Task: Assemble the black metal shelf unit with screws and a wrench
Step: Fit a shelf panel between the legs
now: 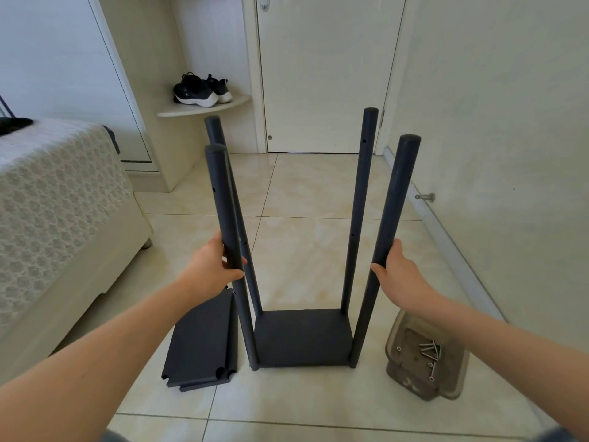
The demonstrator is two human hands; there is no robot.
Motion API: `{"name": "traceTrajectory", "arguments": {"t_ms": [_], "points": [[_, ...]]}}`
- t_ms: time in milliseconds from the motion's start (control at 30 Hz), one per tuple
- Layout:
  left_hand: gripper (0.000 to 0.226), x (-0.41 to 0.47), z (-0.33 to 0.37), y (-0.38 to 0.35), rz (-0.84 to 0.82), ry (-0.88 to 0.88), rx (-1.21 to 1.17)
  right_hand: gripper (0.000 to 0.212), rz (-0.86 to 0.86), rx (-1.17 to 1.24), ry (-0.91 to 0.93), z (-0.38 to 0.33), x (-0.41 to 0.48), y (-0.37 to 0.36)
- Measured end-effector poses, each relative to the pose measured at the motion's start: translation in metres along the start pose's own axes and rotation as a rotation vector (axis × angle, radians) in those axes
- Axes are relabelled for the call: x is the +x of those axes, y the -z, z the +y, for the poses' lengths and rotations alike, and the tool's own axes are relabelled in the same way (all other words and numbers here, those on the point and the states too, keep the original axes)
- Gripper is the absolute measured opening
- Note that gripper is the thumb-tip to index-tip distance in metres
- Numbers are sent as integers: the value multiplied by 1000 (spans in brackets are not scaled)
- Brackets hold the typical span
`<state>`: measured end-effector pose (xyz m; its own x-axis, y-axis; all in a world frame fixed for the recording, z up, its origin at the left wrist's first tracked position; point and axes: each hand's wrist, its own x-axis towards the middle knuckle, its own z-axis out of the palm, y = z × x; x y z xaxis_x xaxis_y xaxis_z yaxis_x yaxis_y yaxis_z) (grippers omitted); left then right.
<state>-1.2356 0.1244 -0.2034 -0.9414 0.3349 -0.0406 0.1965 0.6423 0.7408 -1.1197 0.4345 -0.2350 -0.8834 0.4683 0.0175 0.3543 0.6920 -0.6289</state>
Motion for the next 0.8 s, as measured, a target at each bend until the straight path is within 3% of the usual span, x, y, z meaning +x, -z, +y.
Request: {"name": "traceTrajectory", "arguments": {"t_ms": [133, 433, 633, 800], "points": [[62, -1, -3, 4, -15, -2, -16, 35, -18, 3, -22, -1, -1, 2], [34, -3, -2, 9, -59, 11, 118, 30, -169, -134, -128, -1, -7, 7], [35, -12, -8, 15, -271, 63, 194, 21, -257, 132, -379, -2, -30, -10], [36, -11, -20, 29, -363, 94, 186, 20, -348, 32, -364, -14, -46, -35]]}}
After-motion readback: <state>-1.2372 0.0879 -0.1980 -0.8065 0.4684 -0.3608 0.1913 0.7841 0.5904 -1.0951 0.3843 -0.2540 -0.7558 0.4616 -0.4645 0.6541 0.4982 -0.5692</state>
